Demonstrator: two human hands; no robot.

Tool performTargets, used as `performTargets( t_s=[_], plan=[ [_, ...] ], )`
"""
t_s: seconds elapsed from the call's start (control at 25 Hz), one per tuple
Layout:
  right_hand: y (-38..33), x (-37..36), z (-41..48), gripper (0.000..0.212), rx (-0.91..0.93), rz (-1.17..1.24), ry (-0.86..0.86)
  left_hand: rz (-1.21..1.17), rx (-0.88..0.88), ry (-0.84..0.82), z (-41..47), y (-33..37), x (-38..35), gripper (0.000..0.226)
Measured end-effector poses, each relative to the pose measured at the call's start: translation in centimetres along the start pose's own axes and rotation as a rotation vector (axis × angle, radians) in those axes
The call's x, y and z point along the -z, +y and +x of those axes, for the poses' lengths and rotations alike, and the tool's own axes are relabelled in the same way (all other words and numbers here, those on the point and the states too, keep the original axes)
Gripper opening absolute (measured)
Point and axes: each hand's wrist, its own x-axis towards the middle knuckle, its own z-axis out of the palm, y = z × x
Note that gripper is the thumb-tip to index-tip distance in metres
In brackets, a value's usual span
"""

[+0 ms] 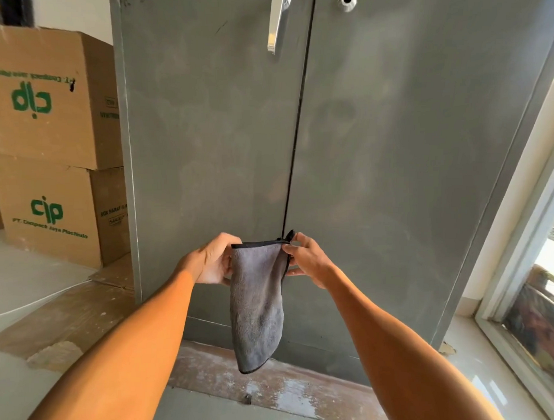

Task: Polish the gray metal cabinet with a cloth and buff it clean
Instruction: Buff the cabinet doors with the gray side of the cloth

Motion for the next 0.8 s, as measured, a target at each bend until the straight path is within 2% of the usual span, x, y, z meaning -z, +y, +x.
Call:
performTargets(
  t_s=[0.08,0.16,0.36,0.44,0.52,0.68,0.8],
  plan=[
    [-0.7,-0.1,0.0,0.012,0.009,0.048,0.053,-0.09,0.009,-0.015,0.4,0.0,0.4,0.039],
    [-1.0,0.0,0.3,0.019,0.015,0.079,0.097,-0.094,0.016,-0.076,0.3,0.0,0.9,0.06],
    [-1.9,0.2,1.1,0.023,0.022,0.297,0.172,-0.12,-0.181,-0.138,0.0,-1.0,0.8,0.091],
    [-1.8,0.4,1.3,0.023,0.01,0.414,0.194,-0.085,-0.154,-0.133,0.4,-1.8,0.5,0.104],
    [-1.7,0.7,1.3,0.022,0.001,0.499,0.186,0.005,-0.07,-0.157,0.8,-2.3,0.2,0.096],
    [-1.4,1.7,1.6,0.021,-0.013,0.708,0.205,0.128,0.011,-0.209,1.2,-2.5,-0.7,0.054],
    [-1.4,2.7,1.7,0.04,-0.015,0.843,0.13,0.126,0.02,-0.18,1.7,-2.7,-1.4,0.028]
  ],
)
